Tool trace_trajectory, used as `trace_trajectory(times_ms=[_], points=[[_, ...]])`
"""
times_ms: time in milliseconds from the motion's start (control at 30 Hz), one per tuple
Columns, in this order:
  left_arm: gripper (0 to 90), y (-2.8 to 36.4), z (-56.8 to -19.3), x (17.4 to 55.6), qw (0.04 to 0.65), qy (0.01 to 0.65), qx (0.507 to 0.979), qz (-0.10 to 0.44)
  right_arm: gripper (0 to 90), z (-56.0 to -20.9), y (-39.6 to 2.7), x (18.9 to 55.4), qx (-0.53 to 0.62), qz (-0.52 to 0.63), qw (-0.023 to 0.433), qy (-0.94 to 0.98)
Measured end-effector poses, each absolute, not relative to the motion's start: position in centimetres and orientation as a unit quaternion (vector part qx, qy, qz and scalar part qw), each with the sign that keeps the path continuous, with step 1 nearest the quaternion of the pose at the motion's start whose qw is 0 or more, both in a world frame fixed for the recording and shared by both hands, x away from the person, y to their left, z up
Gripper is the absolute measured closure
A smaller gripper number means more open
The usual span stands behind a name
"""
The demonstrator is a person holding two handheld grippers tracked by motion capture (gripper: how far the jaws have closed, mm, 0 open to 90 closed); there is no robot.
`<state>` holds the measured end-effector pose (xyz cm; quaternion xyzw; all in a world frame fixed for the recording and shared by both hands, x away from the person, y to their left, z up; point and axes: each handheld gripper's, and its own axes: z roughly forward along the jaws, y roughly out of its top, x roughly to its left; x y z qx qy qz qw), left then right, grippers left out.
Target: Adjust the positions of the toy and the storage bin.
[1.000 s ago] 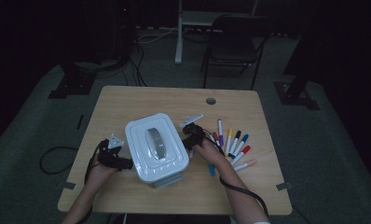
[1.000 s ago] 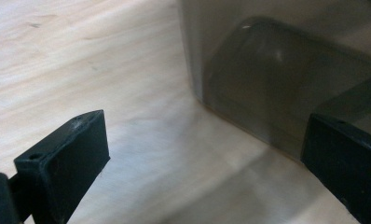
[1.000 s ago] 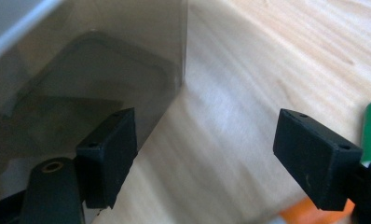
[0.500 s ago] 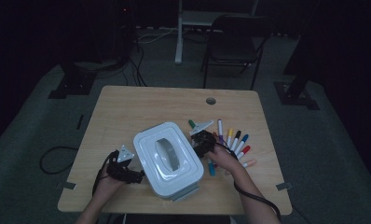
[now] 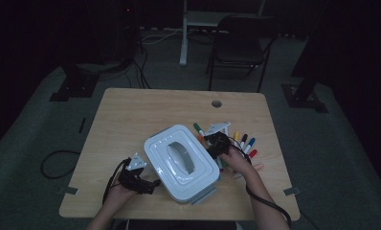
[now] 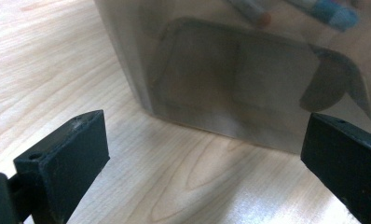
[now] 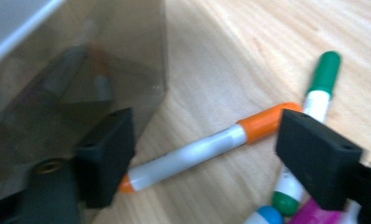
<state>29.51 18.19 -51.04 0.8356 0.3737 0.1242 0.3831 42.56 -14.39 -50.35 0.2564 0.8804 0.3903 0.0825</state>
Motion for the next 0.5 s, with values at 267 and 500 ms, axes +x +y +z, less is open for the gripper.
trace_trajectory(times_ms=[267, 500], points=[[1.3, 19.3, -49.4, 28.5, 0.369, 0.375, 0.841, 0.130, 18.2, -48.9, -16.5, 42.3, 0.281, 0.411, 0.139, 0.856], [1.4, 20.1, -46.2, 27.2, 0.394, 0.367, 0.832, 0.138, 18.0, -48.1, -20.0, 41.2, 0.323, 0.432, 0.160, 0.826]])
